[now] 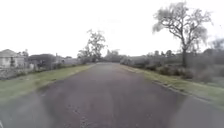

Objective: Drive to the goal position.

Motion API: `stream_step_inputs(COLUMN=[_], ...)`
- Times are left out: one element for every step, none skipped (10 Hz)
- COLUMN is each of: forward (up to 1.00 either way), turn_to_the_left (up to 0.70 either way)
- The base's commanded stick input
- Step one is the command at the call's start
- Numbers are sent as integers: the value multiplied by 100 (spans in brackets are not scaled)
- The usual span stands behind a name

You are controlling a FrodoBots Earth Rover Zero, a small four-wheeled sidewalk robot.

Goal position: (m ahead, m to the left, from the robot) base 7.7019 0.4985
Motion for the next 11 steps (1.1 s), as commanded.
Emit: stream_step_inputs(forward=[70, 70, 70, 70, 70, 70, 70, 70, 70, 70, 70], turn_to_the_left=[0, 0, 0, 0, 0, 0, 0, 0, 0, 0, 0])
